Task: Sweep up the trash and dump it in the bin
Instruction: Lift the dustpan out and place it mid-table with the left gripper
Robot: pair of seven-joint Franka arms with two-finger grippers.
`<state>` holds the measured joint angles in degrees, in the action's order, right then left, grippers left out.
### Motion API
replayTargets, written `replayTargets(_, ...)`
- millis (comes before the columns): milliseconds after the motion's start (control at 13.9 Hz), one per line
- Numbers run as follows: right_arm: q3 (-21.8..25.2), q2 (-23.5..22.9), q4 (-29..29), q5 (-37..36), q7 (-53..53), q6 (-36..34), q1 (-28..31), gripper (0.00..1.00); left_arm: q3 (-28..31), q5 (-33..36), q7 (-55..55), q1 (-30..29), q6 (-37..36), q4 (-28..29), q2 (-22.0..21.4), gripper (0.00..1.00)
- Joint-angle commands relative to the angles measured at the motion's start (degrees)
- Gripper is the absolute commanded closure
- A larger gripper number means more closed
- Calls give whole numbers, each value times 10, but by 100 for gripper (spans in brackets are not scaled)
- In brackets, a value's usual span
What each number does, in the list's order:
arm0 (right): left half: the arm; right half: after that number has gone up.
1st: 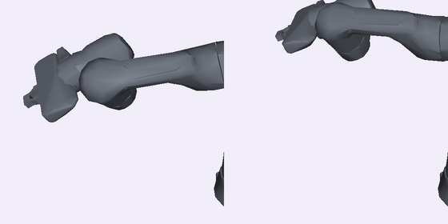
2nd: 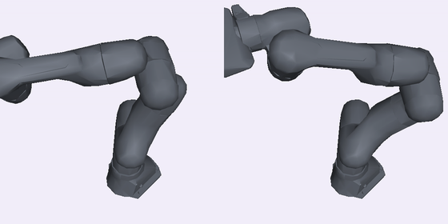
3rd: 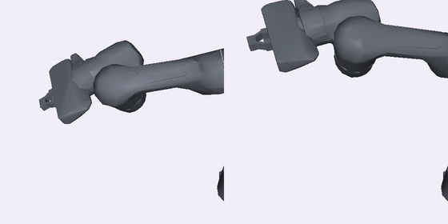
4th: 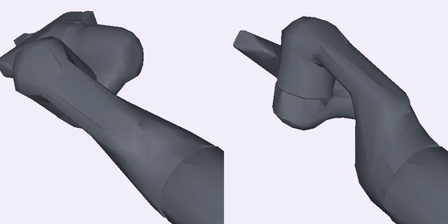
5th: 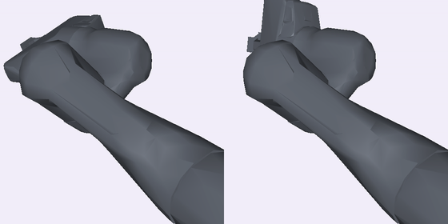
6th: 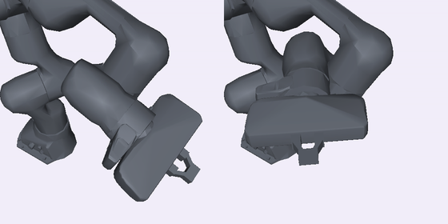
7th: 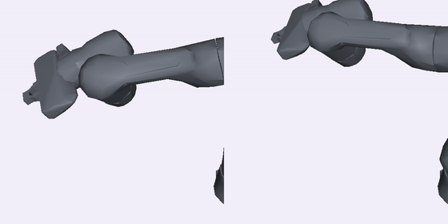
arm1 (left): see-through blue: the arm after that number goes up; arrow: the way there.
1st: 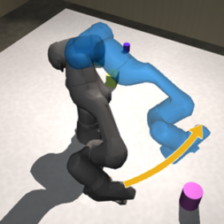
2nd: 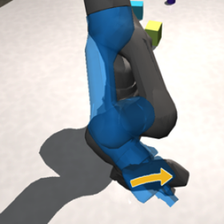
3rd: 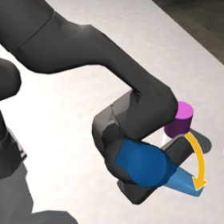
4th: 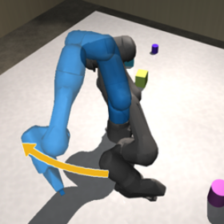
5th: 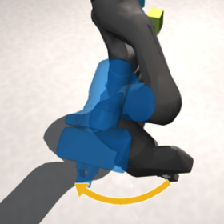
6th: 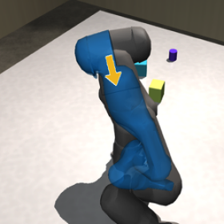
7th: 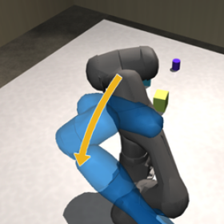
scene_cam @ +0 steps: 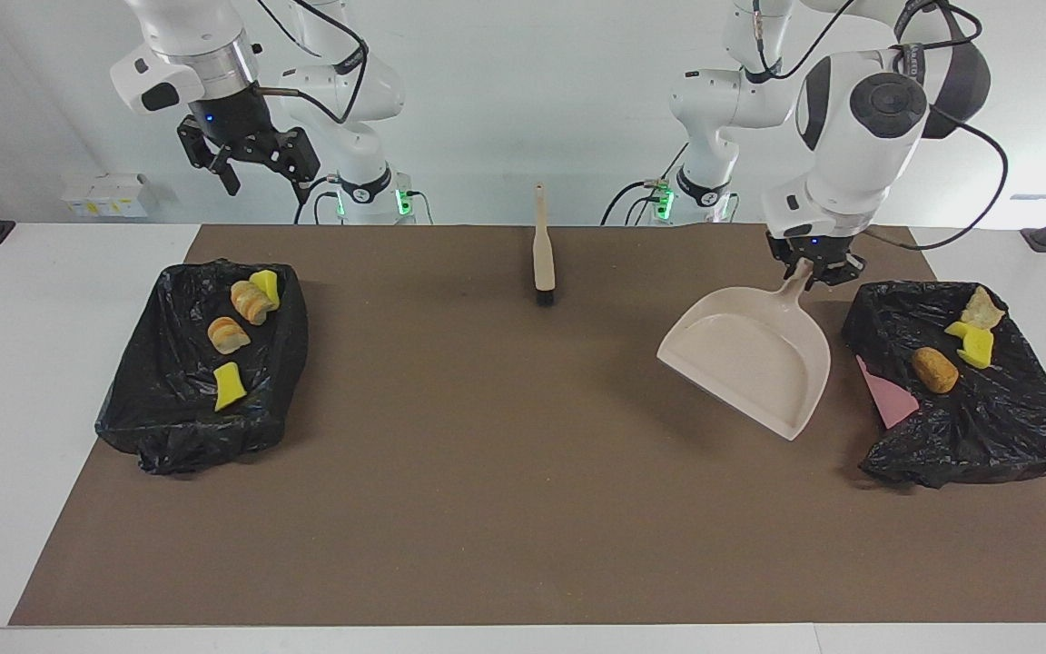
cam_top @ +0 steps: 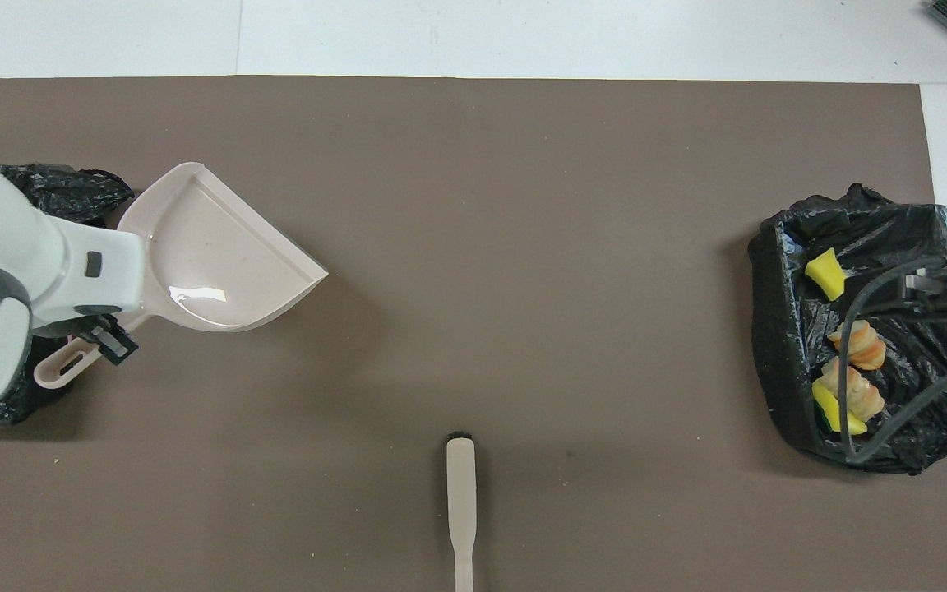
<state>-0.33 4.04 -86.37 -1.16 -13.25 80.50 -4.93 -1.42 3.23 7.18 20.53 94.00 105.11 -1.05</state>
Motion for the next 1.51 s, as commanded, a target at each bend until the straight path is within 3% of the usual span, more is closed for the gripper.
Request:
replayTargets(0,12,-1,6,2,16,-13,-7,0,12,-32,-98,51,31,4,6,100)
replayTargets(144,11,1,5,3,16,-12,-6,0,12,-38,-162,86,43,-17,38,100)
replayTargets(431,12,1,5,1,14,-9,4,0,12,-59,-295,140,64,-121,159,100)
replayTargets(934,12,1,5,1,15,-9,5,0,12,-75,-396,215,182,-129,253,100)
replayTargets(1150,10,1,5,1,14,-9,4,0,13,-70,-410,220,200,-127,258,100)
replayTargets(1222,11,1,5,1,14,-9,5,0,13,-73,-415,212,199,-127,251,15)
replayTargets(1294,12,1,5,1,14,-9,6,0,16,-73,-416,212,189,-127,237,0)
replayTargets(1438,12,1,5,1,14,-9,5,0,24,-71,-416,203,178,-120,208,0)
